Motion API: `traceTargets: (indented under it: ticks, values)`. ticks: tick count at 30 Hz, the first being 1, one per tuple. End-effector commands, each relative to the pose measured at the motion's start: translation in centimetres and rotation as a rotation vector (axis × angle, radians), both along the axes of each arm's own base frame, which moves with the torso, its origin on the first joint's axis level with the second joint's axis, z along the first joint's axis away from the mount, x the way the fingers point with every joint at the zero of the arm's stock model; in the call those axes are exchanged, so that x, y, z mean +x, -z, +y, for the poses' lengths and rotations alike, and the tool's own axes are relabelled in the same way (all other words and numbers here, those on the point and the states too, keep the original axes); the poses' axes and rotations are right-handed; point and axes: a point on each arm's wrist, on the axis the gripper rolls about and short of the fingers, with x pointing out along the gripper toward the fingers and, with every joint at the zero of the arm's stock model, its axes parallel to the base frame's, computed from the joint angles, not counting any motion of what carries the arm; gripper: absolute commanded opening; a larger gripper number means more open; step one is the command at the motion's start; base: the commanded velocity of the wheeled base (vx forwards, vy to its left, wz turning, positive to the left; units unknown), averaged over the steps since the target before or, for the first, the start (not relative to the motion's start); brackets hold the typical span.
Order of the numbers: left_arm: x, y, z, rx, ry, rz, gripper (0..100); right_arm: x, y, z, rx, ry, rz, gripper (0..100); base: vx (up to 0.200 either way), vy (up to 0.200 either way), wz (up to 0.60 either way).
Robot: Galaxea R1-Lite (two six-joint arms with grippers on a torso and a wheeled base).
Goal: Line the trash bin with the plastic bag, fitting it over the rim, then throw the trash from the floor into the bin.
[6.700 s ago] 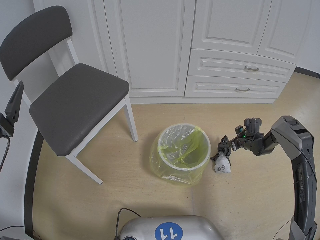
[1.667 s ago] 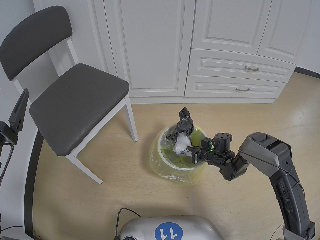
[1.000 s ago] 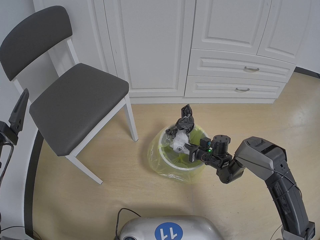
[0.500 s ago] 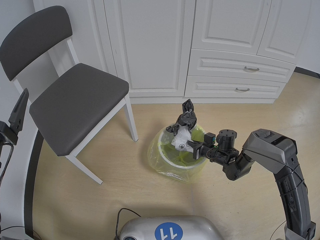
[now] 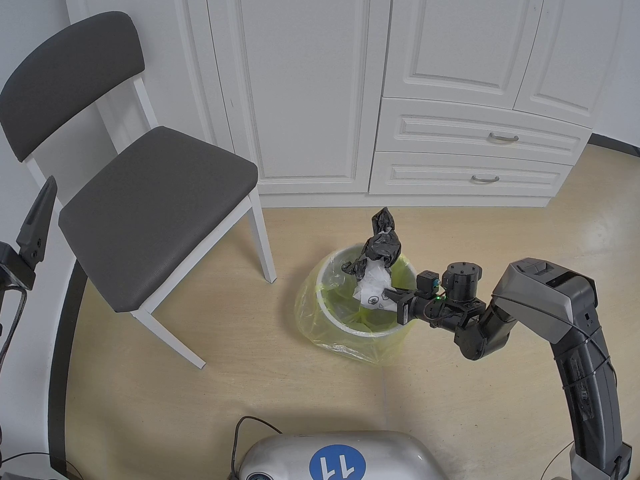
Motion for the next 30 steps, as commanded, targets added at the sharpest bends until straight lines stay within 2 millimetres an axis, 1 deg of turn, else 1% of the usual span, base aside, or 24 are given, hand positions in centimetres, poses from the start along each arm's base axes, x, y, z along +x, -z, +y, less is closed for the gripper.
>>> traceTargets:
  ticks: [1, 4, 7, 23, 24, 30]
  values:
    - [0.0, -0.1, 0.0, -0.002, 0.000, -0.004, 100, 0.0, 1.2, 0.1, -0.009, -0.003, 0.021, 0, 0.000, 0.000, 0.00]
    - [0.0, 0.0, 0.0, -0.001, 0.000, -0.002, 100, 0.1, 1.8, 0.3, -0.010, -0.007, 0.026, 0, 0.000, 0.000, 0.00]
    - [0.0, 0.0, 0.0, -0.001, 0.000, -0.002, 100, 0.3, 2.9, 0.7, -0.014, -0.014, 0.035, 0, 0.000, 0.000, 0.00]
    - [0.0, 0.0, 0.0, -0.001, 0.000, -0.002, 100, 0.3, 3.0, 0.8, -0.014, -0.016, 0.037, 0, 0.000, 0.000, 0.00]
    - [0.0, 0.0, 0.0, -0.001, 0.000, -0.002, 100, 0.4, 3.0, 0.8, -0.013, -0.016, 0.036, 100, 0.000, 0.000, 0.00]
    - [0.0, 0.0, 0.0, -0.001, 0.000, -0.002, 100, 0.3, 3.0, 0.8, -0.013, -0.016, 0.036, 100, 0.000, 0.000, 0.00]
